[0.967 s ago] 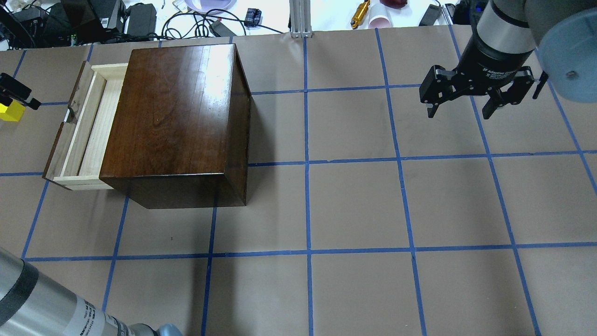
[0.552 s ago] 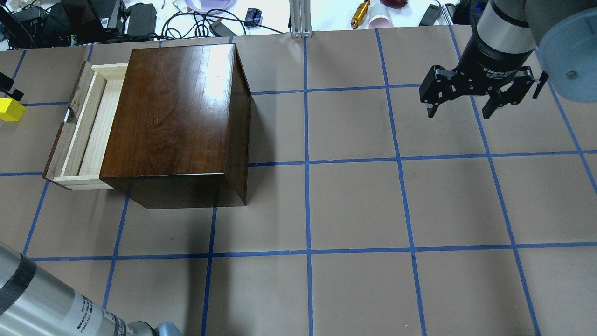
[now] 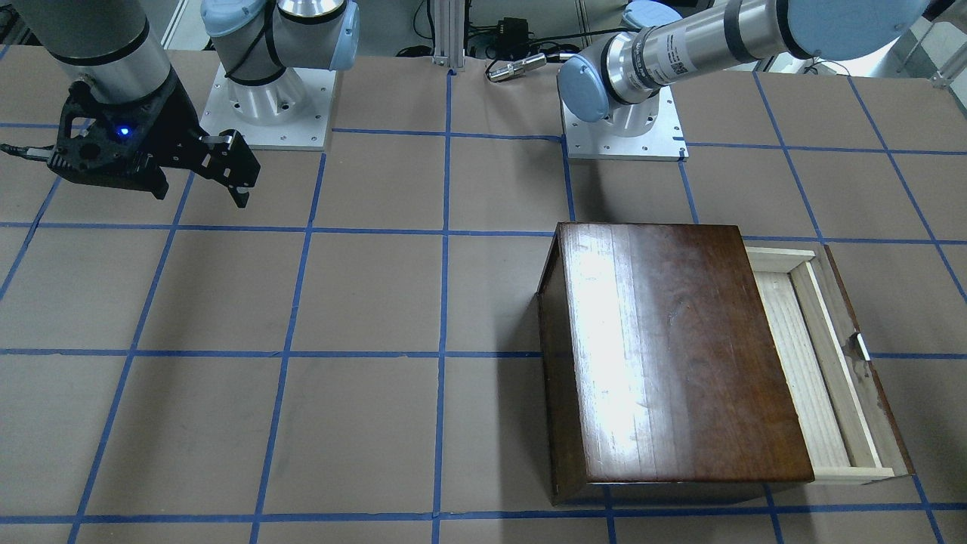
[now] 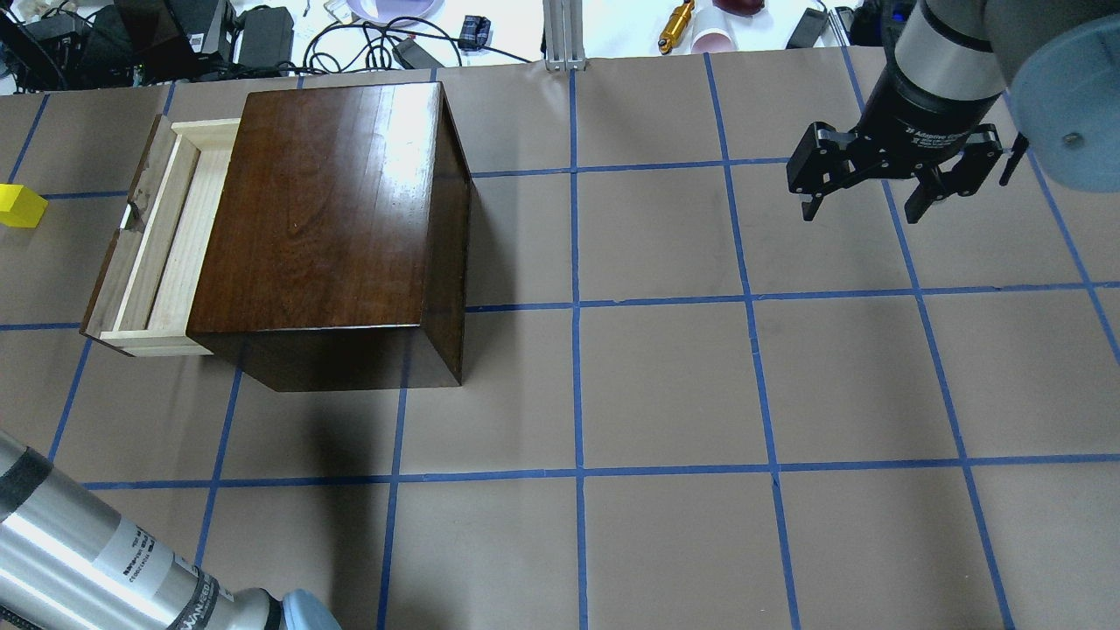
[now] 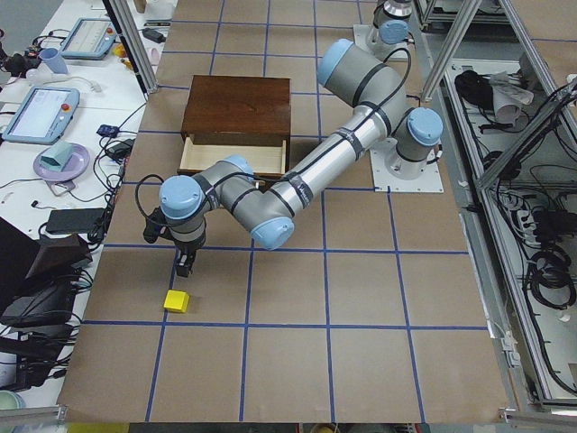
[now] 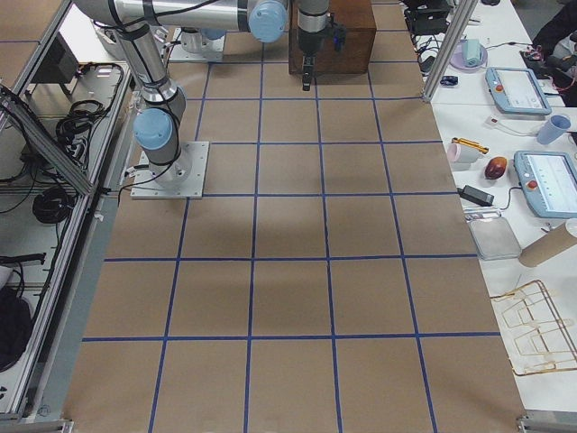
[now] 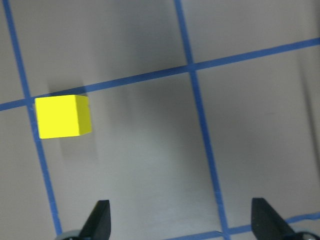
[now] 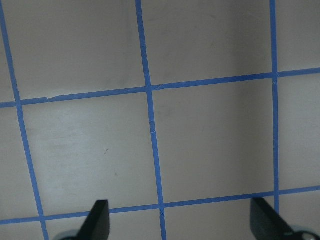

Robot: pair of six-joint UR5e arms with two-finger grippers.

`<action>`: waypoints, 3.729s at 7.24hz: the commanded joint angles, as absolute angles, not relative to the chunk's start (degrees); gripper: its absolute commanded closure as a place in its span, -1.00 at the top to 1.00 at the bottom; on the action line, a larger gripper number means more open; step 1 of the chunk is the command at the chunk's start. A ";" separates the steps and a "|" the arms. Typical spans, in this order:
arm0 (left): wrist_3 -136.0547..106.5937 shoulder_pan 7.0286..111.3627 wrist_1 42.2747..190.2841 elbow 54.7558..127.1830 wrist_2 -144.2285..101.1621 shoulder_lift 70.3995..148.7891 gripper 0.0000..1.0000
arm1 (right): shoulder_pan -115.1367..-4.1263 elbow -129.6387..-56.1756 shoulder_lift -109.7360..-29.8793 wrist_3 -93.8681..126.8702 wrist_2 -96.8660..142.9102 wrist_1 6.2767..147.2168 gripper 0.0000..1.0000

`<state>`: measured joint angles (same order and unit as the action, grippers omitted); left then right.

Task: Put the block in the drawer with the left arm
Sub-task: 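Lower the left gripper over the yellow cube and grasp it, then lift the yellow cube and carry it over the open drawer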

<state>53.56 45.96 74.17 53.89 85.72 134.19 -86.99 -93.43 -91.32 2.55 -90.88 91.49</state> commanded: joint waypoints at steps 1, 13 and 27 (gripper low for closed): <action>53.79 45.35 69.82 50.10 85.69 139.37 1.00 | -87.01 -93.43 -91.32 2.55 -90.88 91.49 1.00; 52.82 45.26 62.40 41.92 85.61 152.40 0.96 | -87.01 -93.43 -91.32 2.55 -90.88 91.49 1.00; 36.61 54.01 103.35 48.40 86.04 125.19 -1.00 | -87.01 -93.51 -91.32 2.55 -90.88 91.49 1.00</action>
<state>42.20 50.61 100.55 45.50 85.91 128.94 -86.99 -93.45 -91.32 2.55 -90.88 91.49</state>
